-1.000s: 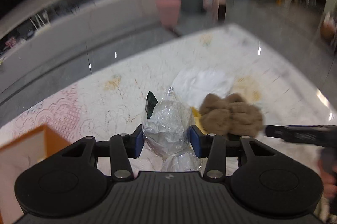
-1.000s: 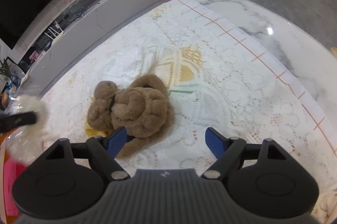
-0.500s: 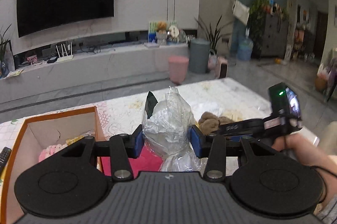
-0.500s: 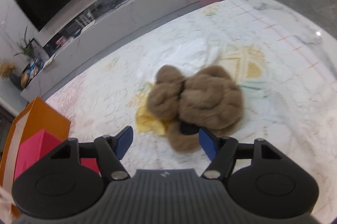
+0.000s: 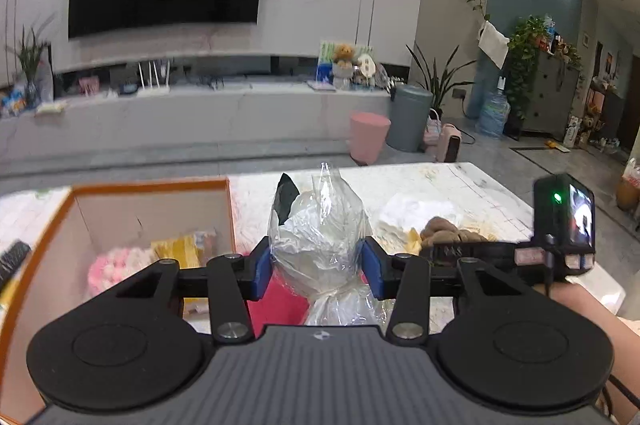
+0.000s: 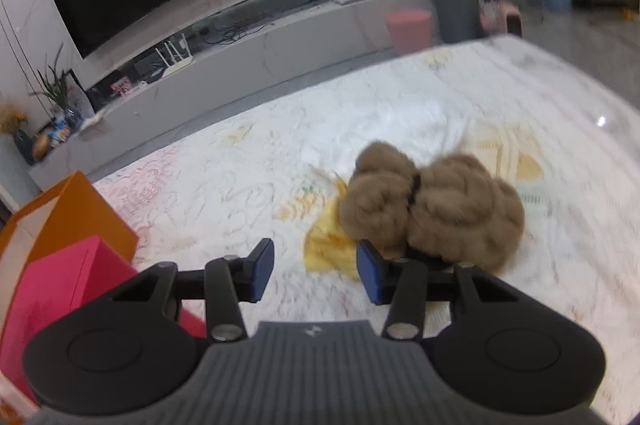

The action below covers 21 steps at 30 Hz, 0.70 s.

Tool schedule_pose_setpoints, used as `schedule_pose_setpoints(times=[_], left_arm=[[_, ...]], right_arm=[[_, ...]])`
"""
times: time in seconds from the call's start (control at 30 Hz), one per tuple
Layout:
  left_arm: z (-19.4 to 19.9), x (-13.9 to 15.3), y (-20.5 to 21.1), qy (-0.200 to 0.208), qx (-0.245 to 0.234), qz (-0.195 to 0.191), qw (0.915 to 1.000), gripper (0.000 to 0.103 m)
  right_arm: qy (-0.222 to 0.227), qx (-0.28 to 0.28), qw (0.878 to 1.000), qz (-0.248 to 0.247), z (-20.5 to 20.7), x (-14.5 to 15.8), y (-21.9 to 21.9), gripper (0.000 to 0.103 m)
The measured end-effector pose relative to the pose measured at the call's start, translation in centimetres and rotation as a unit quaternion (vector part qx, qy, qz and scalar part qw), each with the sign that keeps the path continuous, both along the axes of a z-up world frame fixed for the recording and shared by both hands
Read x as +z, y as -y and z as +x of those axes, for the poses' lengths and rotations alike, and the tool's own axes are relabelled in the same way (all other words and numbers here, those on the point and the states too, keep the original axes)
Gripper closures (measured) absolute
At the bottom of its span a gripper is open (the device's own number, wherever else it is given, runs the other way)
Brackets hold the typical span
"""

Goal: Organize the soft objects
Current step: 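Lift the plastic bag with the left tool while the right tool grasps the yellow cloth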

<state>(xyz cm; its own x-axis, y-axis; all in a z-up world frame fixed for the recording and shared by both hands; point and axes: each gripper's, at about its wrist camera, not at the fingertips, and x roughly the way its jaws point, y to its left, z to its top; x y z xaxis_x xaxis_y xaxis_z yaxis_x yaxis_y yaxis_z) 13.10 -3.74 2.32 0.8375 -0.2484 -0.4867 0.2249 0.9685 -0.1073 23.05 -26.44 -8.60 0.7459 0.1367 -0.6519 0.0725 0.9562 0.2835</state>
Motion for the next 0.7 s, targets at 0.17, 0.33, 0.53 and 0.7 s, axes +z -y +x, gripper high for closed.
schedule_pose_setpoints(times=[0.17,0.33,0.53,0.7], left_arm=[[0.5,-0.7,-1.9,-0.021,0.007,-0.027,0.9994,0.049],[0.6,-0.8,-2.9,-0.031,0.004,-0.045,0.9985,0.049],[0.6,-1.1,-3.3,-0.027,-0.003,-0.059,0.9979,0.049],[0.5,-1.2,-3.0,-0.025,-0.009,-0.058,0.9980,0.049]], right_arm=[[-0.016,-0.001,0.999,-0.051,2.1,0.5,-2.2,0.063],[-0.059,-0.019,0.995,-0.076,3.9,-1.0,-3.3,0.067],[-0.089,-0.070,0.989,-0.090,5.4,-2.8,-3.1,0.069],[-0.074,-0.102,0.990,-0.064,6.1,-3.5,-2.8,0.068]])
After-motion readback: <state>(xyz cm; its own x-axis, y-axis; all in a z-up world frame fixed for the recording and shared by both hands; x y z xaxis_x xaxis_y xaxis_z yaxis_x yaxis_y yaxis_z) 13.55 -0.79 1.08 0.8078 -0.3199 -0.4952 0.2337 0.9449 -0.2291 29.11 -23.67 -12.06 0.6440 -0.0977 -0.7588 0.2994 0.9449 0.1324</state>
